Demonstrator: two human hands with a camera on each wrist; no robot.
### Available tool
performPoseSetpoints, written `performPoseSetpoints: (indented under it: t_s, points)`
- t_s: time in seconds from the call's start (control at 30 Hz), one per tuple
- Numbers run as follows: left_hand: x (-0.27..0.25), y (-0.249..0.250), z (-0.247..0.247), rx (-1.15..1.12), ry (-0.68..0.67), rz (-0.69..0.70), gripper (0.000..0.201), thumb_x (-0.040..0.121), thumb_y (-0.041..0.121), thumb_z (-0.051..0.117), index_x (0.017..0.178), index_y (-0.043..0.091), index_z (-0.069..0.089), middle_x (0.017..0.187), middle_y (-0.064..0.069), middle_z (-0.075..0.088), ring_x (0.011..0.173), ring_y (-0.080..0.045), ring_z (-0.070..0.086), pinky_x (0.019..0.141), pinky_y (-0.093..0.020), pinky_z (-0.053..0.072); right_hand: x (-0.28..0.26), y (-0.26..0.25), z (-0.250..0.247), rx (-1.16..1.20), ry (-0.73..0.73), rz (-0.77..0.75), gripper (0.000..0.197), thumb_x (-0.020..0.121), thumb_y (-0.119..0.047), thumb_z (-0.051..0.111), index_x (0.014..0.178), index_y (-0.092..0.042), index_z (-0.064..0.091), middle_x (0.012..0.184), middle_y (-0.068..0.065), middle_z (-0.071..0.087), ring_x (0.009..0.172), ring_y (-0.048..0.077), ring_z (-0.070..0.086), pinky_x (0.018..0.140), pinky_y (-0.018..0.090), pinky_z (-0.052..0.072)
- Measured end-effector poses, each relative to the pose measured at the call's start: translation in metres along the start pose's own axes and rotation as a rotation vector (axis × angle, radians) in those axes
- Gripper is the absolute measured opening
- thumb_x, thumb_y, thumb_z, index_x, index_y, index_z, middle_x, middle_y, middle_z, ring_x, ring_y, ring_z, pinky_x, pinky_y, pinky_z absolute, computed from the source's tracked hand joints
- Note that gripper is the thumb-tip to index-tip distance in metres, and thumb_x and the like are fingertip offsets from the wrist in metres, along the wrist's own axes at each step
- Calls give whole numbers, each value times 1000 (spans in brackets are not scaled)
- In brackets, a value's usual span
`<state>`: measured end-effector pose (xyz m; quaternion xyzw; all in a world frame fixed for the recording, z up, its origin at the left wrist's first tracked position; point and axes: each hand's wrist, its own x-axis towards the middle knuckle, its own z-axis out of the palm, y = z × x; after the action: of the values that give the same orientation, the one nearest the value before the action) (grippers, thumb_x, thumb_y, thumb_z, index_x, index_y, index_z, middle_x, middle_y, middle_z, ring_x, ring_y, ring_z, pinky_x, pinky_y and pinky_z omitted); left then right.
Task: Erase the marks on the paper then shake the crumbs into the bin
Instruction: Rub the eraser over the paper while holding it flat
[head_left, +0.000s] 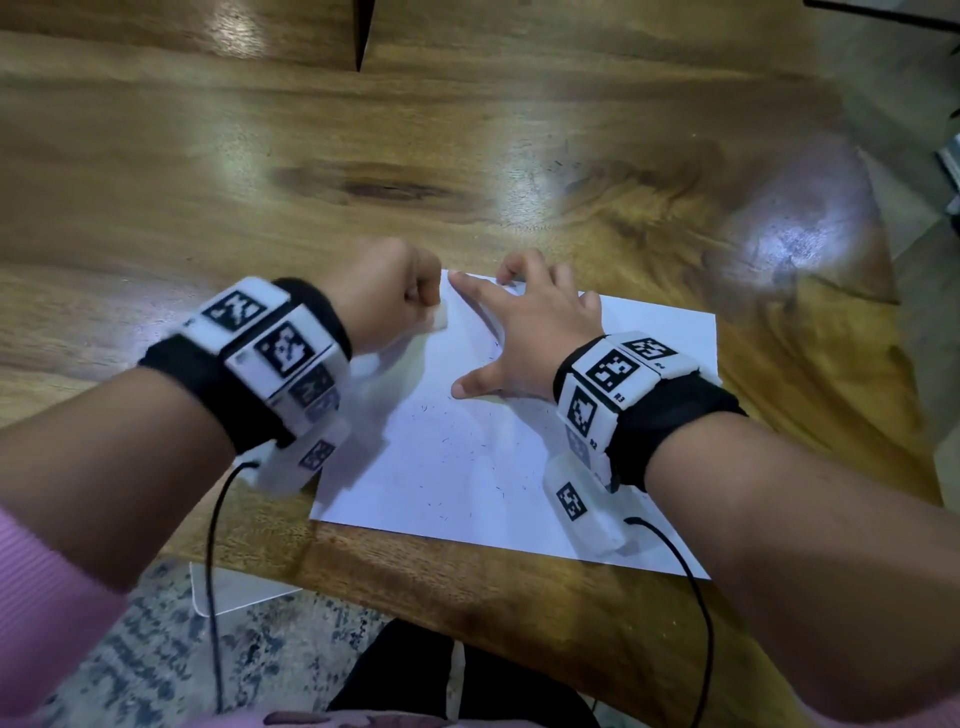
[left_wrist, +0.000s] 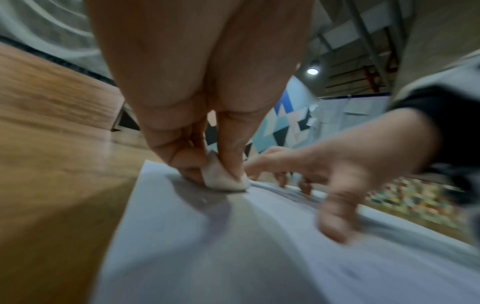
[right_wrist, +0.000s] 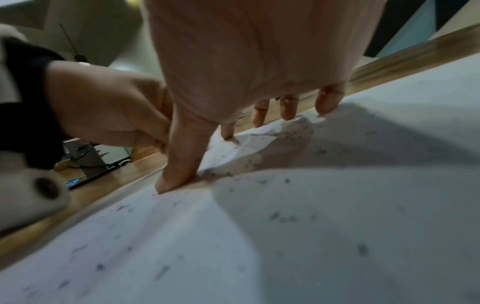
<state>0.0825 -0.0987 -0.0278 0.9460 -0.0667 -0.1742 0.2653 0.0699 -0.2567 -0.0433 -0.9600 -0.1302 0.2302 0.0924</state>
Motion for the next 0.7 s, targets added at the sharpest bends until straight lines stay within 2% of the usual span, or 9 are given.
performPoseSetpoints:
  t_s: [0.1,0.2,0.27,0.37,0.47,0.5,0.57,0.63,0.7]
  points:
    - [-11,-4,3,19,-83,-4,12,75,8,66,69,15,57,57,5,51,58,-19,47,55,-21,34,-1,1,0,-4,-2,-3,101,59,-67,73,141,-56,16,134,-7,20,121,19,20,93,35,23]
    - [11,-2,-4,-7,105,-13,6,75,8,67,79,5,64,69,-5,55,67,-22,48,58,-25,31,-1,0,1,-9,8,-2,100,59,-67,73,141,-55,17,134,-7,20,121,20,21,93,35,23]
    - [21,0,-6,21,158,4,7,75,4,64,82,3,65,74,-8,55,75,-24,50,64,-23,31,-1,0,2,-15,11,-3,100,59,-67,73,141,-55,17,134,-7,20,121,19,20,92,35,23]
    - [7,-7,-5,36,7,16,13,76,3,63,69,13,59,61,-1,51,64,-21,48,55,-22,32,-1,0,1,-12,4,-3,100,59,-67,73,141,-55,16,134,-7,20,121,19,20,91,35,23]
    - [-5,-13,-6,4,-170,-26,29,77,3,64,58,22,51,63,0,55,60,-16,47,60,-23,38,-1,0,0,-14,1,-5,100,60,-67,73,141,-55,16,133,-7,20,121,19,20,91,34,22]
    - [-3,-13,-7,-11,-155,-28,27,76,5,66,59,21,53,64,-1,56,61,-16,48,60,-23,38,-1,0,0,-17,3,-5,100,60,-67,73,141,-55,16,133,-7,20,121,19,20,91,34,22]
    - [8,-8,-7,-24,-11,-18,10,75,8,68,70,12,61,65,-4,53,64,-19,47,55,-22,34,-2,-1,0,-23,4,-3,100,60,-67,72,141,-55,16,133,-7,20,121,19,21,89,34,21]
    - [15,0,-5,-17,102,0,6,75,8,66,80,5,63,70,-6,53,70,-21,47,58,-24,31,-1,-1,1,-28,7,-1,100,60,-68,72,142,-55,15,134,-7,20,121,19,21,89,34,21]
    - [13,1,-3,-20,70,8,4,76,5,64,76,8,61,69,-6,51,70,-22,47,58,-24,31,-1,-1,1,-26,11,1,100,60,-68,72,141,-55,15,134,-7,20,121,19,21,91,34,22]
